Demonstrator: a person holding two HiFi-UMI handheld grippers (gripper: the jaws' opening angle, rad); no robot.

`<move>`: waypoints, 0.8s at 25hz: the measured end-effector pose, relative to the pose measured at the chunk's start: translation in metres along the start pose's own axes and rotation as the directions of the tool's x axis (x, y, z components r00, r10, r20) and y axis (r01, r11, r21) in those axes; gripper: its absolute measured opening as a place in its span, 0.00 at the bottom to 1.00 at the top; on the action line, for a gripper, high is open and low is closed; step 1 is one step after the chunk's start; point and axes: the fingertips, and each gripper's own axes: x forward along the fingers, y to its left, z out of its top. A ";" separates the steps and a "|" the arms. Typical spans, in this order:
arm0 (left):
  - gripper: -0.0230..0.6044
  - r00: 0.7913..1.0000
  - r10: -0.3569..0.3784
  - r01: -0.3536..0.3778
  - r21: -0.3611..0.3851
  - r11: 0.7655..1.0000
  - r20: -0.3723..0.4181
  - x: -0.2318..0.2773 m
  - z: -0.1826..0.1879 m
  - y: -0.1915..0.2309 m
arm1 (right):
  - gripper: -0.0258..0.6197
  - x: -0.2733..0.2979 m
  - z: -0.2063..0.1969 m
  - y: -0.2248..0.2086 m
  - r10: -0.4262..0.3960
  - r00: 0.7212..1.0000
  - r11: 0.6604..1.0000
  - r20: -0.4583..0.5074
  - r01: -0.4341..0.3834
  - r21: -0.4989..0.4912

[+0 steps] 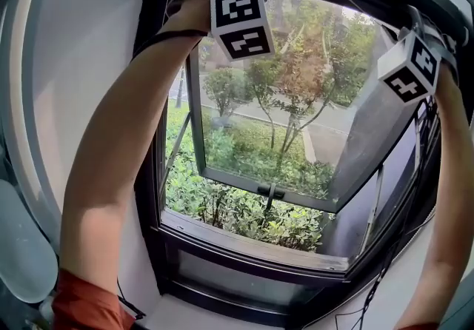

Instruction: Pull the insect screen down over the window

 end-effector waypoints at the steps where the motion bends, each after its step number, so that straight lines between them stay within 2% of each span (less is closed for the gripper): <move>1: 0.35 1.000 0.002 -0.002 -0.001 1.000 -0.002 0.002 -0.001 0.001 | 0.38 0.001 0.000 0.000 -0.002 1.000 1.000 0.001 0.002 0.001; 14: 0.36 0.998 -0.009 0.011 0.040 0.999 -0.056 0.024 -0.005 -0.001 | 0.38 0.009 -0.002 0.002 0.029 0.999 0.999 -0.026 -0.030 -0.036; 17: 0.36 0.998 -0.010 0.013 0.053 0.998 -0.062 0.025 -0.005 -0.001 | 0.38 0.011 -0.003 0.001 0.011 1.000 0.998 -0.017 -0.012 -0.056; 20: 0.36 0.998 -0.015 0.019 0.078 0.997 -0.061 0.024 -0.005 -0.003 | 0.38 0.010 -0.004 0.002 0.003 1.000 0.999 -0.003 -0.004 -0.037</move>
